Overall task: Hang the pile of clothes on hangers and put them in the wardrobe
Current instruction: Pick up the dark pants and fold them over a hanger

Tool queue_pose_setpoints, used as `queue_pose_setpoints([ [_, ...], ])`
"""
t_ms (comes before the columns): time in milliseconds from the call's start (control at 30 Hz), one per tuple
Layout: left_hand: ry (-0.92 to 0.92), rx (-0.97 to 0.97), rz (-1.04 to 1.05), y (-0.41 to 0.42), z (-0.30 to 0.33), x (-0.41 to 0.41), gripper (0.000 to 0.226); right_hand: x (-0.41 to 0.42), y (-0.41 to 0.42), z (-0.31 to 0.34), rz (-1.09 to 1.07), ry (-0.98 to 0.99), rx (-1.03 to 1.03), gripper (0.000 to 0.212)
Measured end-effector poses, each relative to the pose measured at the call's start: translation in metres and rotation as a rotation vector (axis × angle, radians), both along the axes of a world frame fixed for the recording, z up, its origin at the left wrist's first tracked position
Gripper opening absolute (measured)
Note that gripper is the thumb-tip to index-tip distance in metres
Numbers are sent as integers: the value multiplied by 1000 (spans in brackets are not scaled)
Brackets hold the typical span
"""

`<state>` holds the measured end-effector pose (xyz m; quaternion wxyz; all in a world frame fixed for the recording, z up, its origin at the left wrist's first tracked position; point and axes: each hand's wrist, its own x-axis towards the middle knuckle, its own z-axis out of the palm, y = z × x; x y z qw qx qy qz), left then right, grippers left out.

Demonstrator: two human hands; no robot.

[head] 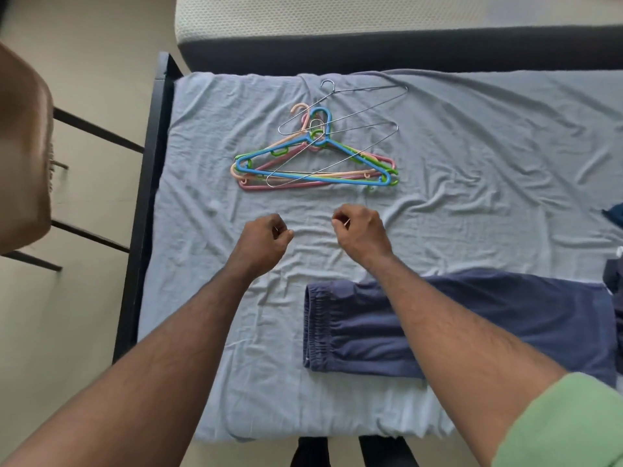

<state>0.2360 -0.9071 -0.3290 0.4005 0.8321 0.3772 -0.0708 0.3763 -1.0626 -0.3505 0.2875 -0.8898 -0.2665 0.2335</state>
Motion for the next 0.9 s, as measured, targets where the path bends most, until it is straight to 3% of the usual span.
queue_pose_setpoints([
  [300, 11, -26, 91, 20, -24, 54, 25, 95, 8, -42, 159, -41, -132, 18],
  [633, 47, -49, 106, 48, -43, 76, 27, 134, 101, -67, 522, -35, -459, 75],
  [733, 95, -28, 81, 48, -47, 75, 24, 132, 109, -71, 588, -140, -542, 57],
  [833, 95, -4, 79, 48, -51, 76, 16, 126, 101, -70, 536, -343, -389, 32],
  [900, 46, 40, 90, 49, -54, 78, 12, 118, 90, -70, 482, -355, -268, 22],
])
